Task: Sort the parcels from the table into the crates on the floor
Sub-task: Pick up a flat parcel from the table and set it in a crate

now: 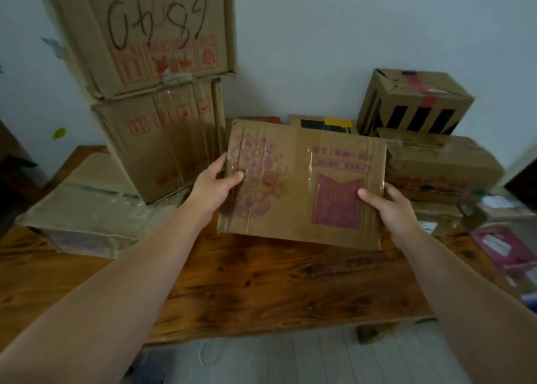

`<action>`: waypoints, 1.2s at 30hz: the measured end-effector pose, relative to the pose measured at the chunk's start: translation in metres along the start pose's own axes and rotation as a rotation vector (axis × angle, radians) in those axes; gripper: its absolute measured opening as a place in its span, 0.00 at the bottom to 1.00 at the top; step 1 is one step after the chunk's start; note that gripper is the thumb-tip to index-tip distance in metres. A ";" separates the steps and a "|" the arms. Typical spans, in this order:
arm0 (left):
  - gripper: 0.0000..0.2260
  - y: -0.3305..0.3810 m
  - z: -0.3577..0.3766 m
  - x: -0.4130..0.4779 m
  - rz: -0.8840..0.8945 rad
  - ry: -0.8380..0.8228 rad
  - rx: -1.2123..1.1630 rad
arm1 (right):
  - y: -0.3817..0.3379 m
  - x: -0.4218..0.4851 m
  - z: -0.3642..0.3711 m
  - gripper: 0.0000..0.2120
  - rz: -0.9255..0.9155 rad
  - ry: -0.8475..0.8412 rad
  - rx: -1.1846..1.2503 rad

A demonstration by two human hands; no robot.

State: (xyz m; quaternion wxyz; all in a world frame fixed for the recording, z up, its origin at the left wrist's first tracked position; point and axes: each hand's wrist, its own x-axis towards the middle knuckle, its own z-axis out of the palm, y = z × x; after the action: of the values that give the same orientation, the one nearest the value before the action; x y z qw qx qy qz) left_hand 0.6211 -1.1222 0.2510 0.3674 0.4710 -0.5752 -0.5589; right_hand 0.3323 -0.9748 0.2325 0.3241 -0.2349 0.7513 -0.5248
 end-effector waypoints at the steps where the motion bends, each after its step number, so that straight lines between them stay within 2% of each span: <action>1: 0.23 0.004 0.000 0.000 0.002 -0.016 -0.005 | -0.004 -0.002 -0.002 0.29 0.000 0.007 -0.002; 5: 0.26 0.008 0.001 0.000 -0.079 -0.029 -0.010 | -0.016 -0.005 -0.005 0.29 0.054 0.002 -0.098; 8: 0.28 -0.002 0.002 -0.004 -0.122 -0.020 0.086 | -0.014 -0.003 -0.005 0.27 0.098 -0.013 -0.152; 14: 0.22 -0.010 0.005 -0.011 -0.191 -0.016 -0.066 | -0.008 0.005 -0.009 0.25 0.133 -0.047 -0.092; 18: 0.37 -0.017 -0.002 -0.022 -0.252 -0.175 -0.149 | -0.002 0.001 -0.015 0.21 0.159 -0.104 0.028; 21: 0.43 -0.028 -0.006 -0.035 -0.231 -0.254 -0.182 | 0.017 -0.011 -0.021 0.25 0.160 -0.235 0.213; 24: 0.53 -0.041 -0.005 -0.049 -0.287 -0.305 -0.111 | 0.039 -0.021 -0.023 0.29 0.164 -0.337 0.280; 26: 0.51 -0.045 -0.001 -0.054 -0.308 -0.259 -0.046 | 0.046 -0.020 -0.021 0.33 0.188 -0.340 0.290; 29: 0.40 -0.037 0.004 -0.049 -0.306 -0.101 -0.024 | 0.037 -0.019 -0.016 0.33 0.149 -0.291 0.232; 33: 0.32 -0.019 0.007 -0.043 -0.225 0.082 -0.002 | 0.018 -0.011 -0.015 0.29 0.039 -0.139 0.152; 36: 0.21 -0.006 0.010 -0.044 -0.175 0.125 -0.049 | 0.007 -0.009 -0.017 0.27 -0.014 -0.011 0.069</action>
State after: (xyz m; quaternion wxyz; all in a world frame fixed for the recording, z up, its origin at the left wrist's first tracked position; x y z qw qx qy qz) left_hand 0.6247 -1.0766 0.2484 0.3638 0.5442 -0.4941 -0.5721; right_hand 0.3263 -0.9553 0.2319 0.3324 -0.2315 0.7293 -0.5514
